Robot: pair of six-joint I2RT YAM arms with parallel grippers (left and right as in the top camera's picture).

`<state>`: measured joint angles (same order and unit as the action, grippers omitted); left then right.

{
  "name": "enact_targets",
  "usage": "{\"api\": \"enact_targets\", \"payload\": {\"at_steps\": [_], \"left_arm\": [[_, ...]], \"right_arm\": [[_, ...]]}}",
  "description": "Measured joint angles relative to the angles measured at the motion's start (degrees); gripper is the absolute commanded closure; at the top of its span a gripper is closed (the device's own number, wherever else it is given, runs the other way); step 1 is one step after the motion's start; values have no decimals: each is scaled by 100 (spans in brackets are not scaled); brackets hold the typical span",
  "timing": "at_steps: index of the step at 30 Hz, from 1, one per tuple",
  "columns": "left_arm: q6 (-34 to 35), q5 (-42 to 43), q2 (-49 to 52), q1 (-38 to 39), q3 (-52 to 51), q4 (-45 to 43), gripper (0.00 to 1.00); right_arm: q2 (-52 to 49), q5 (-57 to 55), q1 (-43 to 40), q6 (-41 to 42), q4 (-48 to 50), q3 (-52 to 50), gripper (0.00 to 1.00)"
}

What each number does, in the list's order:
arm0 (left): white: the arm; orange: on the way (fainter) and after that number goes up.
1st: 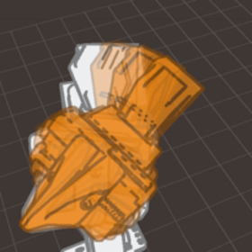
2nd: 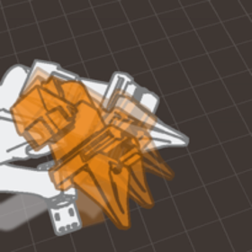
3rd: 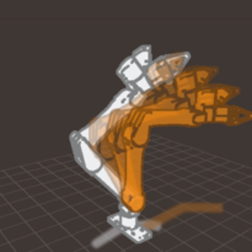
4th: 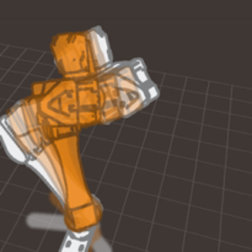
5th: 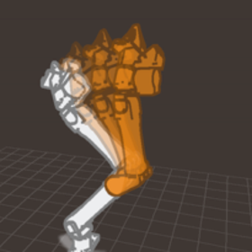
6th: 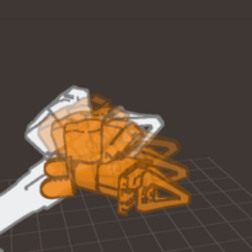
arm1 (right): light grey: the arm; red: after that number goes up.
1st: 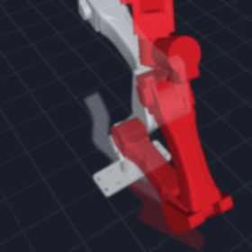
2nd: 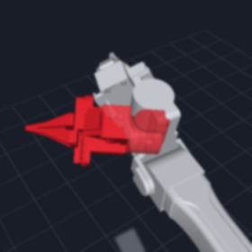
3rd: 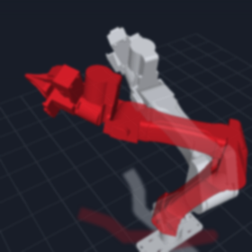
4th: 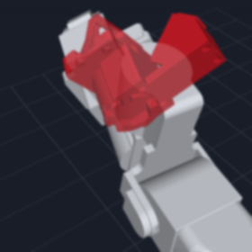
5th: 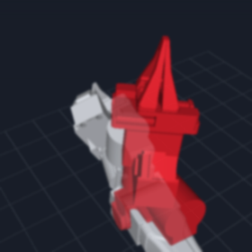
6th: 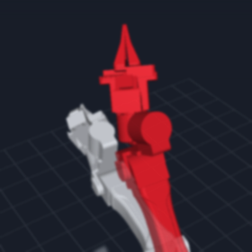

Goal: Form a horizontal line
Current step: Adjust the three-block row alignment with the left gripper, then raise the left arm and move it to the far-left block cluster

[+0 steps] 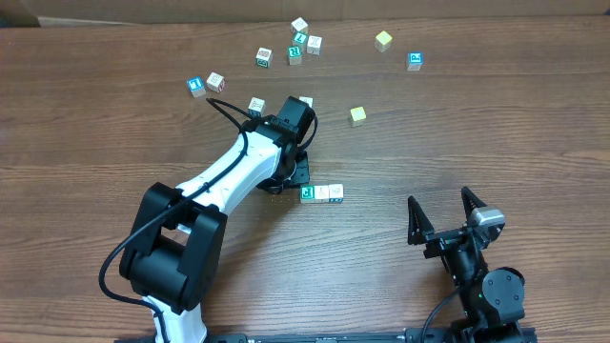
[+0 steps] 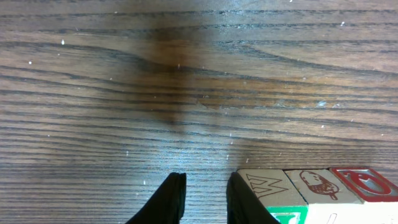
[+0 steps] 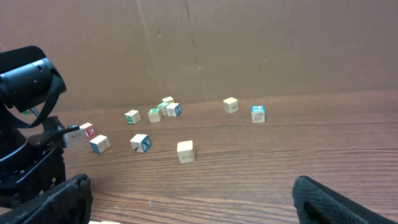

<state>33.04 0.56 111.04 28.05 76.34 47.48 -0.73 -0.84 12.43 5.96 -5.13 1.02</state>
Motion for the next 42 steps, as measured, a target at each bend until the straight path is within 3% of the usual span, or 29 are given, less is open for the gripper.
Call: {"api": "enact_targets", "payload": {"at_steps": [8,10,12,21,27,33,37,42], "left_arm": [[0,0,0,0,0,0,73],[0,-2,0,0,0,-9,79],[-7,-4,0,0,0,-26,96],[-48,-39,0,-103,216,249,96],[-273,-42,42,-481,1226,988,96],[-562,-39,66,-994,2957,1320,96],[-682,-44,63,-1329,4013,863,96],[-955,-72,57,-1530,4253,166,92]], "right_arm": [[0,0,0,0,0,0,0],[0,0,0,-2,0,0,0],[0,0,0,-2,4,0,0],[0,0,0,0,0,0,0],[0,0,0,0,2,0,0],[0,0,0,0,-2,0,0],[0,0,0,2,0,0,0],[0,0,0,0,2,0,0]]}}
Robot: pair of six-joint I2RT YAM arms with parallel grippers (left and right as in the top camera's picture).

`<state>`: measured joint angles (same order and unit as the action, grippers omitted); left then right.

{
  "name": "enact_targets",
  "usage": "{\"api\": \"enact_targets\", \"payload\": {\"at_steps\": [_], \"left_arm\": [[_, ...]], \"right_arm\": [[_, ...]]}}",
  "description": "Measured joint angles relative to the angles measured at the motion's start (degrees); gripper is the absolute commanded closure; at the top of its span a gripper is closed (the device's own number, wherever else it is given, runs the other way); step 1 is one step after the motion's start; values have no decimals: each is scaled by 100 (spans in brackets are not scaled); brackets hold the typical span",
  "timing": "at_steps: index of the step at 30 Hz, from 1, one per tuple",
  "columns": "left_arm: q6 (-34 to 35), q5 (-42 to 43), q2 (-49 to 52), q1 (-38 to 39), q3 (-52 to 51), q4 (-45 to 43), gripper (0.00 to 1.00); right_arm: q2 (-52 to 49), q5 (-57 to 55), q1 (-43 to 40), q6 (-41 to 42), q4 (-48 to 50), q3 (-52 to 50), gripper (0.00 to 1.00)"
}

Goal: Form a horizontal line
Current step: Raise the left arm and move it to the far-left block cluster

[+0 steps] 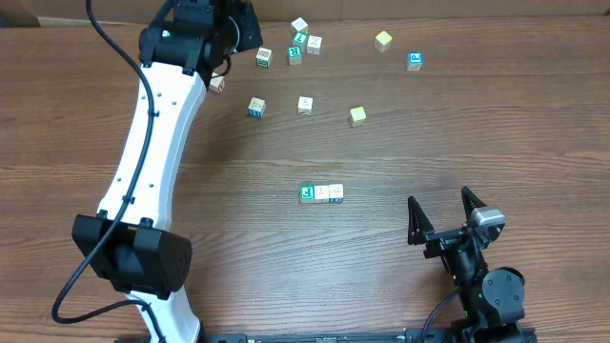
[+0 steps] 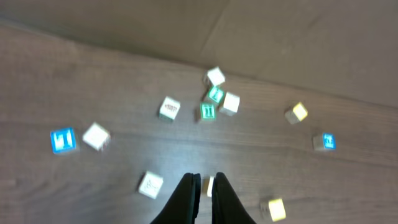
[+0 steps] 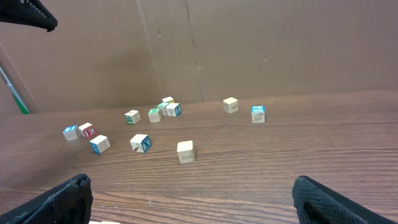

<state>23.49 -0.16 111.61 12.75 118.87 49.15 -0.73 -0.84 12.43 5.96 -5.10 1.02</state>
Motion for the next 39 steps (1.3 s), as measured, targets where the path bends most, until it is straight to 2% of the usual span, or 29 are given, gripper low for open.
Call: {"api": "enact_targets", "payload": {"at_steps": [9,16,22,29,32,34,39], "left_arm": [[-313,-306,57,0,0,-227,94],[-332,-929,321,0,0,-103,89],[-407,-1128,662,-81,0,-72,84],[-435,-1193,1305,-254,0,7,62],[-501,-1211,1539,-334,0,17,36],[-581,-1213,1641,-380,-2,20,28],[-883,-1213,1725,-472,0,20,24]], "right_arm": [[0,-2,0,2,-2,0,0],[0,-2,0,0,0,0,0],[0,2,0,4,-2,0,0],[0,0,0,0,0,0,0],[0,-2,0,0,0,0,0],[0,-2,0,0,-4,0,0],[0,0,0,0,-2,0,0]]}}
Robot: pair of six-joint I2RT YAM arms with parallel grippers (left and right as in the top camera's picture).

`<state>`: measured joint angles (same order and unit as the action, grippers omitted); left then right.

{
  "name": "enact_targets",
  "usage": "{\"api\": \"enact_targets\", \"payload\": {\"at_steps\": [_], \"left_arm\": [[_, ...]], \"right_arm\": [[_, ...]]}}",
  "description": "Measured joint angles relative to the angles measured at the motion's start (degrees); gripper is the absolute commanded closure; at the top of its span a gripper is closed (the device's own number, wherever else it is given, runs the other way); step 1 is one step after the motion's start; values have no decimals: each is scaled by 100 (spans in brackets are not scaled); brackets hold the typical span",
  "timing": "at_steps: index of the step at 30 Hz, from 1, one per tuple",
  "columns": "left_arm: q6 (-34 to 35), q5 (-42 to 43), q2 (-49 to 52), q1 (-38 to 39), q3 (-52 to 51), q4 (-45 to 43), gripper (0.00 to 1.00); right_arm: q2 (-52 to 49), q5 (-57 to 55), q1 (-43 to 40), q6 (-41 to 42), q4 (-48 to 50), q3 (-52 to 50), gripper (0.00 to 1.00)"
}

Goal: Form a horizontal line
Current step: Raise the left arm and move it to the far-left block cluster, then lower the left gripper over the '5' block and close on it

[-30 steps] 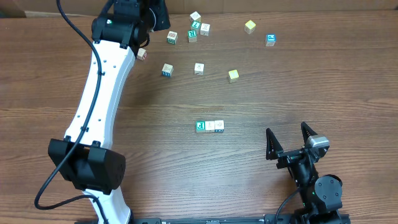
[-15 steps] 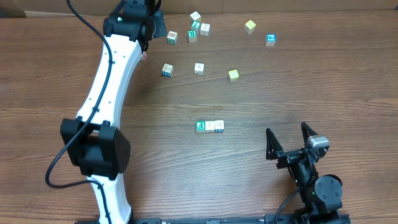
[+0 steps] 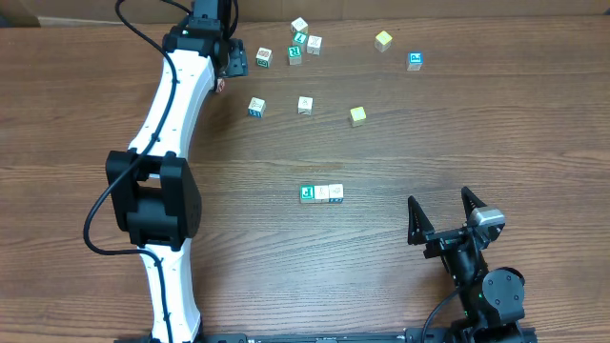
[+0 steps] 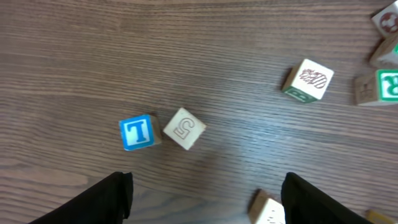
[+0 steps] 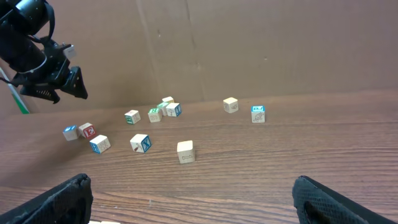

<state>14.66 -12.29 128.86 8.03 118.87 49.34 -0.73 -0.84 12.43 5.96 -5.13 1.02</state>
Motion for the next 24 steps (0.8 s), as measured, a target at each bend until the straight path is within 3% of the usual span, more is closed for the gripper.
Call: {"api": "enact_targets", "payload": {"at_steps": [9,15,19,22,24], "left_arm": [[-437,0,444,-81,0,-7,31],[-527,-2,619,-81,0,-179,63],[-566,-2,627,-81,0,-258,64],[-568,-2,627,-81,0,-273,55],[-575,0,634,-81,0,-275,54]], "right_arm": [[0,0,0,0,0,0,0],[0,0,0,0,2,0,0],[0,0,0,0,-2,0,0],[0,0,0,2,2,0,0],[0,-4,0,0,0,0,0]]}}
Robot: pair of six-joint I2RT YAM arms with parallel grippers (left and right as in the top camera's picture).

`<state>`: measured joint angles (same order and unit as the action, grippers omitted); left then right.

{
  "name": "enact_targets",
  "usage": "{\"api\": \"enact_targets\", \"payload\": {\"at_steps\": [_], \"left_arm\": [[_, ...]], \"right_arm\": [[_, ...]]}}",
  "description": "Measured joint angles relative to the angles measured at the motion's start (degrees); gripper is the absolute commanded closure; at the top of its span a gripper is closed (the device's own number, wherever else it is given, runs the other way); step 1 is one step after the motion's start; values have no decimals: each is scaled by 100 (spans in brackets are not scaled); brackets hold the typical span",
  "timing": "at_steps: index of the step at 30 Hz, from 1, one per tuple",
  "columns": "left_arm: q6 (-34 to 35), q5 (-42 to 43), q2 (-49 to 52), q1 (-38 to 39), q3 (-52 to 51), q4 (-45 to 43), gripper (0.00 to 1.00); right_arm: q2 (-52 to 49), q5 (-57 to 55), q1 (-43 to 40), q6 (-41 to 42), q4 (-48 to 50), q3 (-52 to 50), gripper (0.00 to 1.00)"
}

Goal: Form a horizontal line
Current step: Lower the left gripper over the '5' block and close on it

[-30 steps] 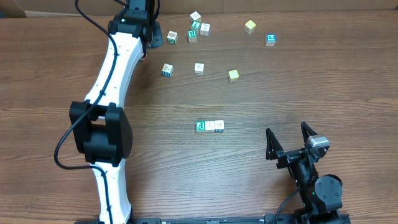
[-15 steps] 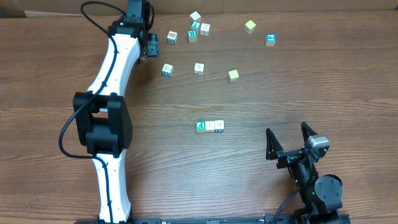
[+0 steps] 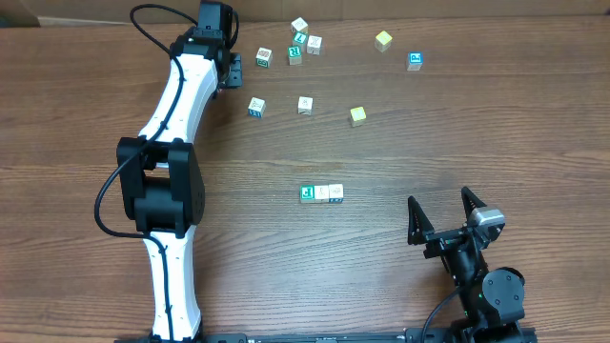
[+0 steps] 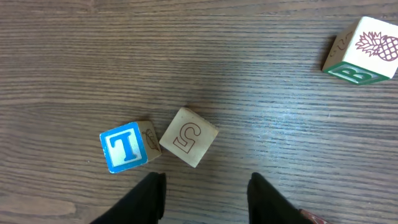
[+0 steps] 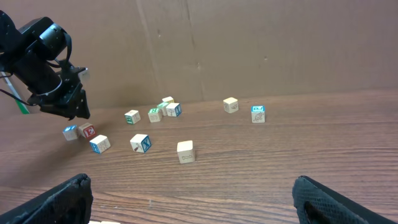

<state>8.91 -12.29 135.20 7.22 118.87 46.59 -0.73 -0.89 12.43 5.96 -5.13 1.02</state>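
A short row of three blocks (image 3: pixel 321 193) lies mid-table. My left gripper (image 3: pixel 226 71) is at the far left of the table, open, low over two loose blocks. In the left wrist view the gripper (image 4: pixel 208 199) has a tan block marked 5 (image 4: pixel 188 137) just ahead of its gap. A blue T block (image 4: pixel 126 147) touches that block's left side. My right gripper (image 3: pixel 443 221) stands open near the front right, holding nothing; its view shows the gripper (image 5: pixel 189 205) over bare wood.
Several loose blocks are scattered along the far side, among them a pineapple block (image 4: pixel 360 53), a blue-sided one (image 3: pixel 255 107), a plain one (image 3: pixel 305 104) and a yellow one (image 3: pixel 357 115). A cardboard wall (image 5: pixel 249 43) backs the table.
My left gripper has come lower and closer to the T and 5 blocks, which look larger in its view. Its jaws stand less wide apart. The right arm has not moved.
My left gripper was nearly shut beside the left end of the mid-table row. Then it was high over the far left, still nearly shut. After that it stood wide open above the T and 5 blocks, and now sits lower over them.
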Motion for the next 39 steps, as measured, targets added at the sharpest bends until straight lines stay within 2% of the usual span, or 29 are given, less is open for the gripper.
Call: {"api": "enact_targets", "payload": {"at_steps": [9,20,26,31,39], "left_arm": [[-4,-2,146,0,0,-131,58],[-7,-2,155,-44,0,-249,57],[-7,4,164,-140,0,-356,56],[-9,2,284,-184,0,-483,51],[-9,4,507,-186,-4,-557,51]], "right_arm": [[0,4,0,0,0,0,0],[0,4,0,0,2,0,0],[0,4,0,0,4,0,0],[0,4,0,2,0,0,0],[0,2,0,0,2,0,0]]}}
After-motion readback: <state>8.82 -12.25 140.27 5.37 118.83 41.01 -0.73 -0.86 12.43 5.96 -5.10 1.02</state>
